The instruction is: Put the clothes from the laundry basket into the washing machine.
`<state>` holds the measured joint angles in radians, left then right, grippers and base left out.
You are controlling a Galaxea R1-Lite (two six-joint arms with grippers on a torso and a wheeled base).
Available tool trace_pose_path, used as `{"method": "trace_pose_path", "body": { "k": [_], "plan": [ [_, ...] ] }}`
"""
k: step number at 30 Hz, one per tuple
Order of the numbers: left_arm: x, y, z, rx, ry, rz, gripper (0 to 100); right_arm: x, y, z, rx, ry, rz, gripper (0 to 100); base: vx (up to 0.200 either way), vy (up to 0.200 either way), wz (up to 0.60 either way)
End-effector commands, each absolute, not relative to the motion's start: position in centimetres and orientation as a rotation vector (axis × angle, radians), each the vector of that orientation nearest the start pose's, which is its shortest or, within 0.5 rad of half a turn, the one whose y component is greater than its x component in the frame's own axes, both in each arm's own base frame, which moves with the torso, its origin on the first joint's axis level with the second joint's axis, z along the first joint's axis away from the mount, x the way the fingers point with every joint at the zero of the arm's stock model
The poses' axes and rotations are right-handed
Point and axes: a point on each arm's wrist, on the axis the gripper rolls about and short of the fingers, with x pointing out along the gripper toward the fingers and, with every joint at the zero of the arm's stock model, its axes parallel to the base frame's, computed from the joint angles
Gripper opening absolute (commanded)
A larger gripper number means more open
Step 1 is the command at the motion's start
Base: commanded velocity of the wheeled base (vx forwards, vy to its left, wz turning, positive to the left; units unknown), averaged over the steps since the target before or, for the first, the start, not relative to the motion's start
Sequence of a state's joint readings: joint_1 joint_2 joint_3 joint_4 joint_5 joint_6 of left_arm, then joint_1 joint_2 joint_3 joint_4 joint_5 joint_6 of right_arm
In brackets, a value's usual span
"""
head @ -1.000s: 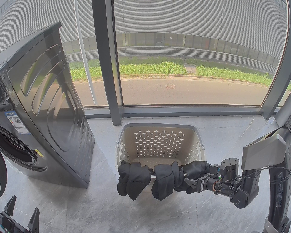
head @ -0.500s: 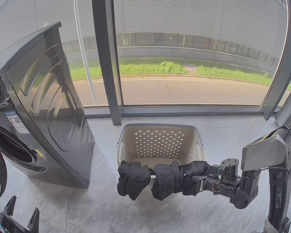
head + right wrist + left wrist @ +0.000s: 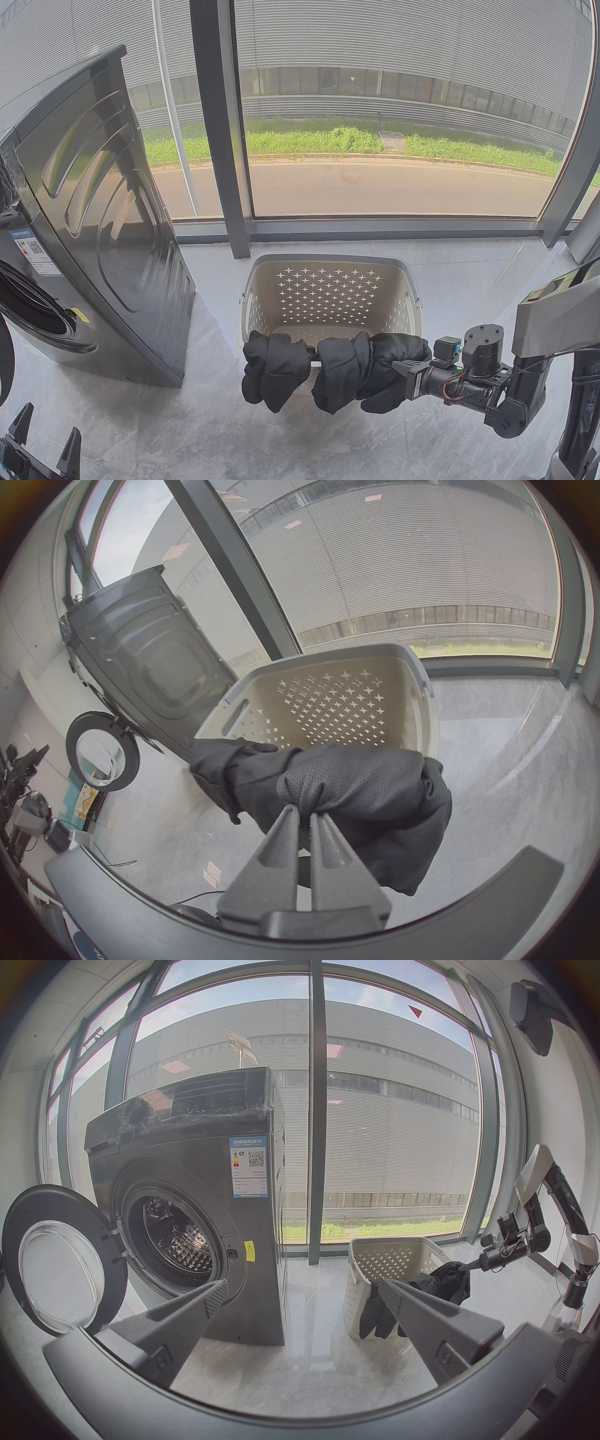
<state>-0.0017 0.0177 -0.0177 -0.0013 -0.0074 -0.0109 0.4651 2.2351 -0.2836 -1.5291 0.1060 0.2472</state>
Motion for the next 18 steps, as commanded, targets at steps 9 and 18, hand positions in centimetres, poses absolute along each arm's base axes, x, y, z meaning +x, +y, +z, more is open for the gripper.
{"method": "trace_pose_path", "body": {
  "k": [9, 18],
  "plan": [
    [-2.3, 0.0, 7.6, -0.011, -0.003, -0.006, 100, 22.4, 13.6, 5.2, 0.174, 0.346, 0.566, 0, 0.000, 0.000, 0.00],
    [-2.3, 0.0, 7.6, -0.005, -0.003, -0.008, 100, 22.6, 13.5, 8.1, 0.186, 0.215, 0.559, 0, 0.000, 0.000, 0.00]
  ]
}}
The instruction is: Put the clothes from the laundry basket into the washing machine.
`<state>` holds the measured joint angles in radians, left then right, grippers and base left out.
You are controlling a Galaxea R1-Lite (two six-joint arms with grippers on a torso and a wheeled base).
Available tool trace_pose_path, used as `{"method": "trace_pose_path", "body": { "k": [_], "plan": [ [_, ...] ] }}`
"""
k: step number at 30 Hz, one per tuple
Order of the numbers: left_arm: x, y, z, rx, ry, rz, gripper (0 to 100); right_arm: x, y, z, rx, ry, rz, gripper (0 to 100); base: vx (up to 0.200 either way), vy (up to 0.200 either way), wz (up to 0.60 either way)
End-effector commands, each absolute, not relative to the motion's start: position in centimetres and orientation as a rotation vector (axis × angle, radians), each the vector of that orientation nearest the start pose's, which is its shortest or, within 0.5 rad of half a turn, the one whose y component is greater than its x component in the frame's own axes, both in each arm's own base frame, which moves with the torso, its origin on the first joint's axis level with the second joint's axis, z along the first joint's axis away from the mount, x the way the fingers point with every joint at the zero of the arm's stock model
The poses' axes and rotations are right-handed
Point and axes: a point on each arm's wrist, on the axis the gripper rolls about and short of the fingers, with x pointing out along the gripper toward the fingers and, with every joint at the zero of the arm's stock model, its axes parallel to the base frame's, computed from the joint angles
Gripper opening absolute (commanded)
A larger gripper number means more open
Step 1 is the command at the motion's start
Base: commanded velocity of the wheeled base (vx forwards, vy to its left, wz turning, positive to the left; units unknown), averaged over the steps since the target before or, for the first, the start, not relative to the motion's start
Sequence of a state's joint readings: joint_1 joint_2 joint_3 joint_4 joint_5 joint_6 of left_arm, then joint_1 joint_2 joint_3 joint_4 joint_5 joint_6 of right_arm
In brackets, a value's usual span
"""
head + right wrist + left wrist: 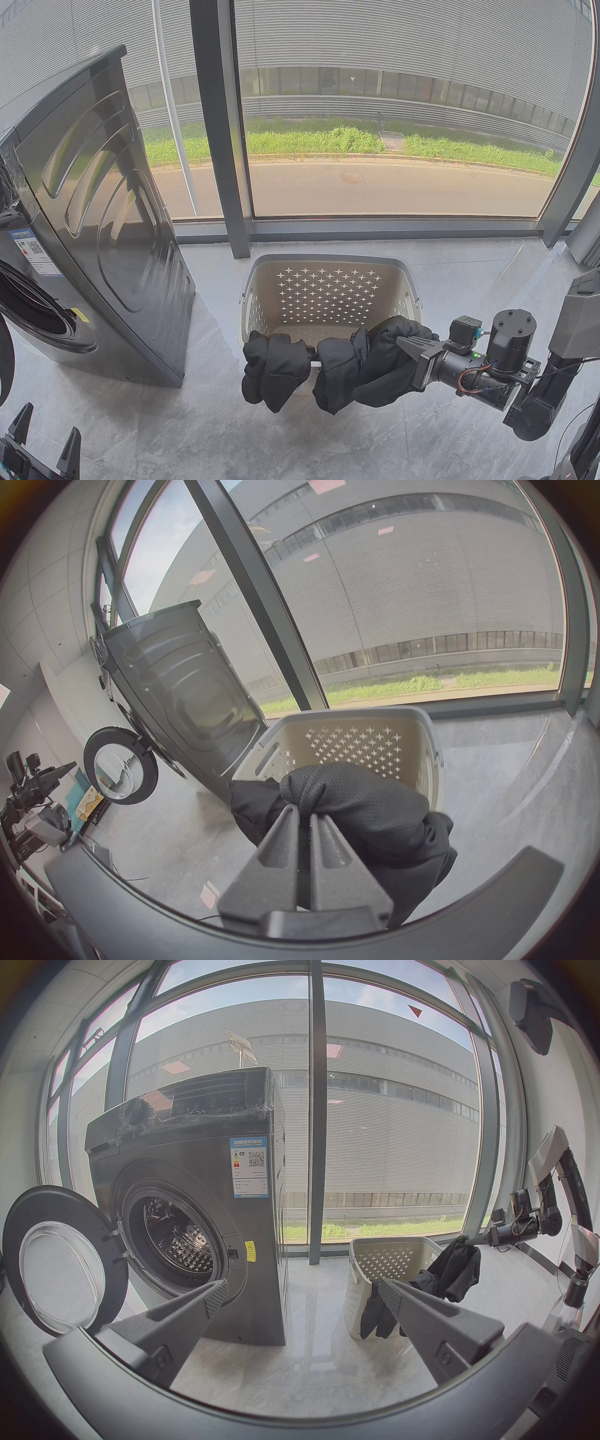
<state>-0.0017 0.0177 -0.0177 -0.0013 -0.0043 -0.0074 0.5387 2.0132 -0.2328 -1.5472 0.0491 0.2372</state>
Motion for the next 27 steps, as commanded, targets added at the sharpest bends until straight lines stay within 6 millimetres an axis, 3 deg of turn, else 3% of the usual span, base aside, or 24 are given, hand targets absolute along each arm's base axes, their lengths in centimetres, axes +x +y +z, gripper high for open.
{"method": "trace_pose_path", "body": {
  "k": [1, 5, 17, 27],
  "plan": [
    [-2.3, 0.0, 7.6, -0.003, -0.003, -0.008, 100, 22.4, 13.4, 9.0, 0.193, 0.180, 0.560, 0, 0.000, 0.000, 0.00],
    [-2.3, 0.0, 7.6, 0.002, -0.005, -0.008, 100, 22.1, 13.4, 11.2, 0.198, 0.097, 0.577, 0, 0.000, 0.000, 0.00],
    [-2.3, 0.0, 7.6, 0.000, -0.003, -0.011, 100, 19.7, 11.5, 14.1, 0.132, -0.005, 0.523, 0, 0.000, 0.000, 0.00],
    [-2.3, 0.0, 7.6, -0.006, -0.005, -0.009, 100, 18.0, 11.2, 13.6, 0.093, 0.013, 0.552, 0, 0.040, 0.000, 0.00]
  ]
}}
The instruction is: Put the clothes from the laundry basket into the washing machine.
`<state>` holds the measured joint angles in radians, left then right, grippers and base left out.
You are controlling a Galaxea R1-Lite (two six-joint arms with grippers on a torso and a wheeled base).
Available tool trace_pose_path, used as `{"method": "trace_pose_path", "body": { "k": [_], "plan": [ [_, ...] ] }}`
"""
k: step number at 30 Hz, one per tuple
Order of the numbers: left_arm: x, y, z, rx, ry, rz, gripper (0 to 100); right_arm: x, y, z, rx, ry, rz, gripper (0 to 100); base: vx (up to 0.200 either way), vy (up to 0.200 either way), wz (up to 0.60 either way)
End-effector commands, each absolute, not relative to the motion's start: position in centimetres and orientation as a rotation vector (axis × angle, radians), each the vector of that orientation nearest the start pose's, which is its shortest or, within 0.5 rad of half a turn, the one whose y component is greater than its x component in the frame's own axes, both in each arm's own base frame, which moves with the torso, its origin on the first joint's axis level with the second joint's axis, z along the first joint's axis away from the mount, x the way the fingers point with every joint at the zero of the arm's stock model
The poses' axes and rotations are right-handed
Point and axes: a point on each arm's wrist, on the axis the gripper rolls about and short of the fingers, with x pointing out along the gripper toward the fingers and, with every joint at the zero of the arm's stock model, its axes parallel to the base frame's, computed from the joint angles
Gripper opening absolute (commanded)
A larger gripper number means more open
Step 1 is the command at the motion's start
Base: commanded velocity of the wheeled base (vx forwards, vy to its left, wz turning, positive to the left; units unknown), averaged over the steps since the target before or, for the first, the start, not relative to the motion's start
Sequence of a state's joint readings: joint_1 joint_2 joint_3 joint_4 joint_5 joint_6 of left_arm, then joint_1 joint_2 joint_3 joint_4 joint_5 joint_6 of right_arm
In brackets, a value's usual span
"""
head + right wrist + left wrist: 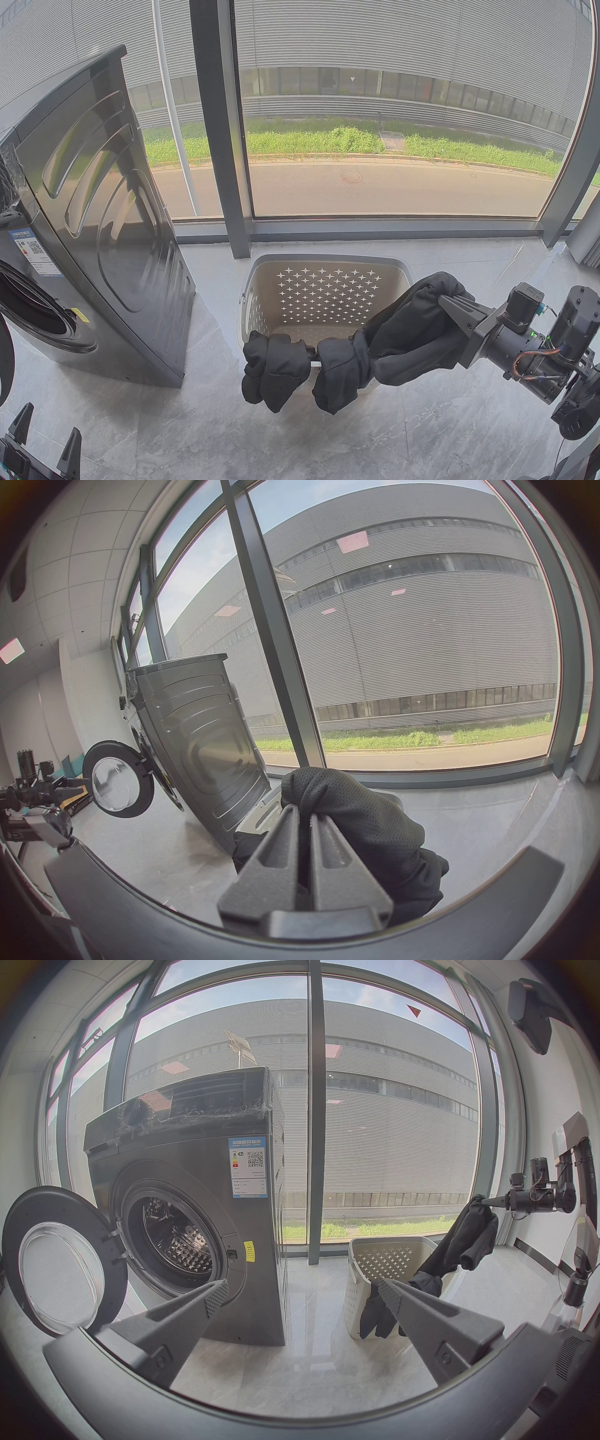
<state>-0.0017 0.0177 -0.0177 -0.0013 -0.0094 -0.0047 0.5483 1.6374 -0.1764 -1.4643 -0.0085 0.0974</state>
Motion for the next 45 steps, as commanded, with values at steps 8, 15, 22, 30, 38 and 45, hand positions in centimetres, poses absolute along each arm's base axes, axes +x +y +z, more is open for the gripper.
{"method": "trace_pose_path", "body": {
  "k": [8, 15, 22, 30, 38, 45],
  "plan": [
    [-2.3, 0.0, 7.6, -0.014, -0.005, -0.006, 100, 17.8, 11.5, 13.2, 0.087, 0.035, 0.567, 0, 0.025, 0.000, 0.00],
    [-2.3, 0.0, 7.6, -0.015, -0.005, -0.006, 100, 17.6, 11.4, 12.9, 0.083, 0.048, 0.563, 0, -0.057, 0.000, 0.00],
    [-2.3, 0.0, 7.6, -0.014, -0.005, -0.006, 100, 17.7, 11.3, 12.7, 0.078, 0.059, 0.506, 0, -0.200, 0.000, 0.00],
    [-2.3, 0.0, 7.6, -0.012, -0.005, -0.006, 100, 18.0, 11.2, 12.3, 0.063, 0.087, 0.391, 0, 0.000, 0.000, 0.00],
    [-2.3, 0.0, 7.6, -0.012, -0.005, -0.006, 100, 18.3, 11.1, 12.3, 0.051, 0.097, 0.266, 0, 0.000, 0.175, 0.00],
    [-2.3, 0.0, 7.6, -0.014, -0.005, -0.006, 100, 18.2, 11.3, 12.5, 0.057, 0.088, 0.275, 0, 0.000, 0.200, 0.00]
  ]
}}
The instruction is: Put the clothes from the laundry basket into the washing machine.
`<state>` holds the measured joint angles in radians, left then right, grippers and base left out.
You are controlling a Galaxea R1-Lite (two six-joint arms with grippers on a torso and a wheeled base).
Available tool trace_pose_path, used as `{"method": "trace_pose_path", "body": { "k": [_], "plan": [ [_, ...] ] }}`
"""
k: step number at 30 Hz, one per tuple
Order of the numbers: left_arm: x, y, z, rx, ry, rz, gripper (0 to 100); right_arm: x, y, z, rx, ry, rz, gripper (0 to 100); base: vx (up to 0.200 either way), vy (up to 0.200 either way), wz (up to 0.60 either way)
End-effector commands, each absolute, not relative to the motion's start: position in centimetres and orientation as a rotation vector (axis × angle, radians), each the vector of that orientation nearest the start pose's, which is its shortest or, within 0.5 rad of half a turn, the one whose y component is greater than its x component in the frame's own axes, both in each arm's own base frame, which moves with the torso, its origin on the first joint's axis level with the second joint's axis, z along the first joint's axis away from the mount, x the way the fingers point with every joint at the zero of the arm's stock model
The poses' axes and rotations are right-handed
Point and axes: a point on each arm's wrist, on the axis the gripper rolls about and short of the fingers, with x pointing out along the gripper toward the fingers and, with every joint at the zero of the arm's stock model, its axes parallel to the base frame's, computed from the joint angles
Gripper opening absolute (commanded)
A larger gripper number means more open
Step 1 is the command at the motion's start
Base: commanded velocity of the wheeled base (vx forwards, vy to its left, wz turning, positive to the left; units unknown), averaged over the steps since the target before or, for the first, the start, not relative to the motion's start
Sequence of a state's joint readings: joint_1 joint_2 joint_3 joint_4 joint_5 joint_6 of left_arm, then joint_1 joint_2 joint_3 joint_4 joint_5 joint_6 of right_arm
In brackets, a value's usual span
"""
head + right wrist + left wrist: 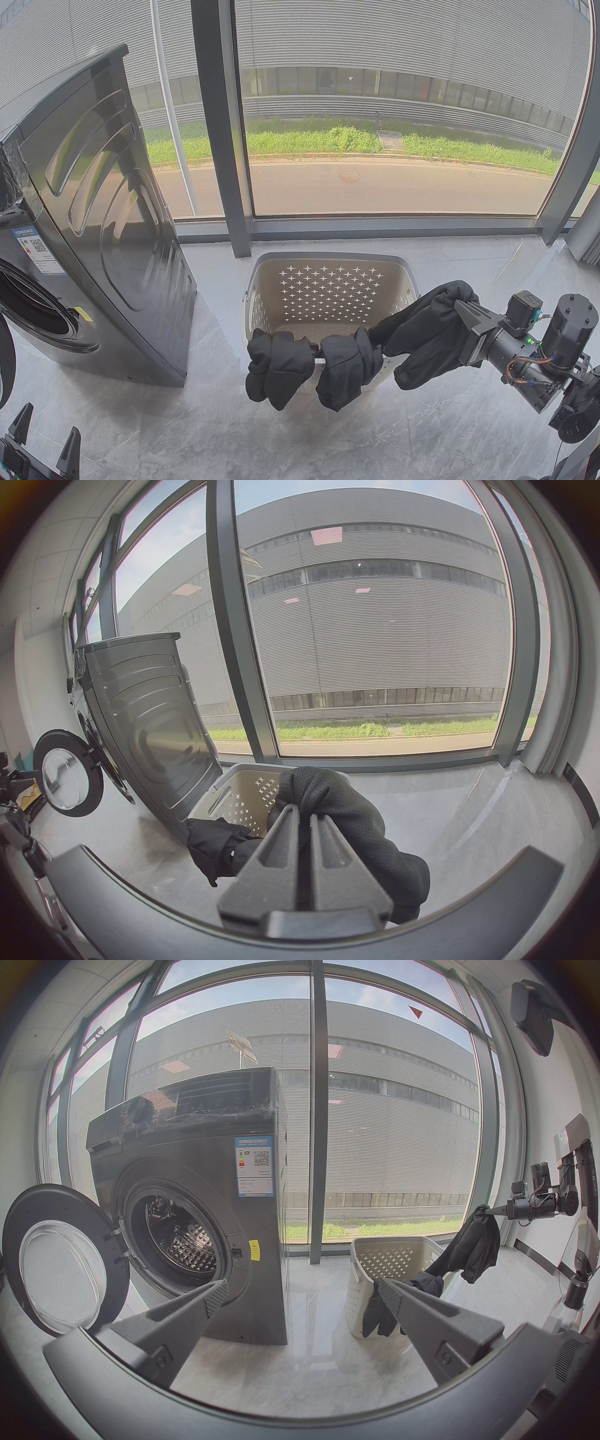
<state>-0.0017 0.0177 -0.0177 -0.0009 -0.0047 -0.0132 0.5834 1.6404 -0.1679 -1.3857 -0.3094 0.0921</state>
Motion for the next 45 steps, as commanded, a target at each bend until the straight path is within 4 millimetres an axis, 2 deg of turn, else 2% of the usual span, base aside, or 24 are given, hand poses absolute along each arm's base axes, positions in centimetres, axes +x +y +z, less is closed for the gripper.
{"method": "trace_pose_path", "body": {
  "k": [1, 13, 25, 34, 45],
  "plan": [
    [-2.3, 0.0, 7.6, -0.014, -0.005, -0.006, 100, 18.2, 11.3, 12.5, 0.057, 0.088, 0.274, 0, 0.000, 0.200, 0.00],
    [-2.3, 0.0, 7.6, -0.014, -0.005, -0.006, 100, 18.3, 11.2, 12.5, 0.058, 0.085, 0.268, 0, 0.000, 0.200, 0.00],
    [-2.3, 0.0, 7.6, -0.009, -0.005, -0.006, 100, 19.2, 10.9, 13.1, 0.067, 0.071, 0.199, 0, 0.000, 0.200, 0.00],
    [-2.3, 0.0, 7.6, -0.011, -0.005, -0.008, 100, 19.2, 11.0, 13.1, 0.067, 0.069, 0.202, 0, 0.000, 0.000, 0.00],
    [-2.3, 0.0, 7.6, -0.014, -0.005, -0.008, 100, 19.2, 11.1, 13.1, 0.070, 0.070, 0.208, 0, -0.200, 0.000, 0.00]
  ]
}}
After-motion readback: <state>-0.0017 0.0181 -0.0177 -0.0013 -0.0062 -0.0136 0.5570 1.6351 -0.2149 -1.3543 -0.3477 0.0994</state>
